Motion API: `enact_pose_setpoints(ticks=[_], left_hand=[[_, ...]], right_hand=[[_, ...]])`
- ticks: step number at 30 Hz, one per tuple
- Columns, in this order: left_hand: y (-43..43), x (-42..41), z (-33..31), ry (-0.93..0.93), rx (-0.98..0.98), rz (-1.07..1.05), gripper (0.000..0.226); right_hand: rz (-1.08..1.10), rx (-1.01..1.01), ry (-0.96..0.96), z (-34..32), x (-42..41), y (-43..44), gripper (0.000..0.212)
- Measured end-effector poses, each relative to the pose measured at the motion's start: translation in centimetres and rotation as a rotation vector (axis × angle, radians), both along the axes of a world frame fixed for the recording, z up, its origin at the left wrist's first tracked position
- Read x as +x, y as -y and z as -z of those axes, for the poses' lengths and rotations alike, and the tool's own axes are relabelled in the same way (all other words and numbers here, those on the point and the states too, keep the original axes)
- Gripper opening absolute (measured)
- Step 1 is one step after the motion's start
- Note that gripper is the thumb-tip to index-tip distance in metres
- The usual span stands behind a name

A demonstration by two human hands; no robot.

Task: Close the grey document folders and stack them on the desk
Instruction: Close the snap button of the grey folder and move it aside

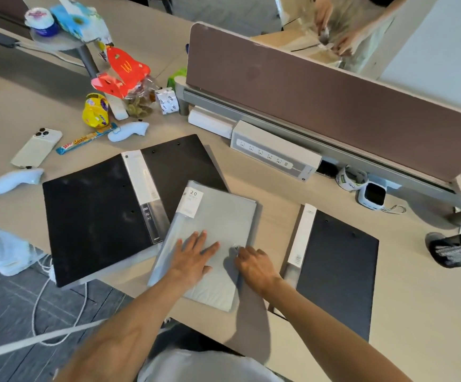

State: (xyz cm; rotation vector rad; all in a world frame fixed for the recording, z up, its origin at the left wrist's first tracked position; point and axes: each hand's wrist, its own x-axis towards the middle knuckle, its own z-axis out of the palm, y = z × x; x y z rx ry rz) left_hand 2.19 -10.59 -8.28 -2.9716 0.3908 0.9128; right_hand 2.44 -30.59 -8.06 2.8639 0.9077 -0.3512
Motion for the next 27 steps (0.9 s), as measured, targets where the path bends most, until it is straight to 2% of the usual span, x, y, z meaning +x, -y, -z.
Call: enact_pose_setpoints(ticks=[5, 8, 13, 15, 18, 22, 27], left_hand=[[-0.3, -0.1, 0.3, 0.013, -0.018, -0.006, 0.069], [-0.4, -0.1, 0.5, 0.022, -0.051, -0.017, 0.069], [-0.8, 0.0, 0.6, 0.015, -0.111, -0.032, 0.069], [-0.8, 0.0, 0.3, 0.006, -0.119, -0.025, 0.069], [-0.9, 0.0, 0.0, -0.005, -0.12, -0.025, 0.07], [-0.6, -0.2, -0.2, -0.007, -0.121, -0.041, 0.07], [-0.3, -0.1, -0.7, -0.019, -0.103, -0.034, 0.07]], right_hand=[[0.038, 0.085, -0.097, 0.1, 1.1, -2.1, 0.04], [0.117, 0.177, -0.17, -0.7, 2.2, -3.2, 0.026], [0.656, 0.287, -0.456, -1.0, 5.2, -3.9, 0.028], [0.797, 0.336, -0.51, -0.9, 6.1, -3.3, 0.027], [0.904, 0.367, -0.52, -0.7, 6.7, -1.8, 0.024], [0.912, 0.359, -0.483, -0.4, 5.9, -0.4, 0.019], [0.919, 0.456, -0.428, -0.4, 4.0, 0.1, 0.019]])
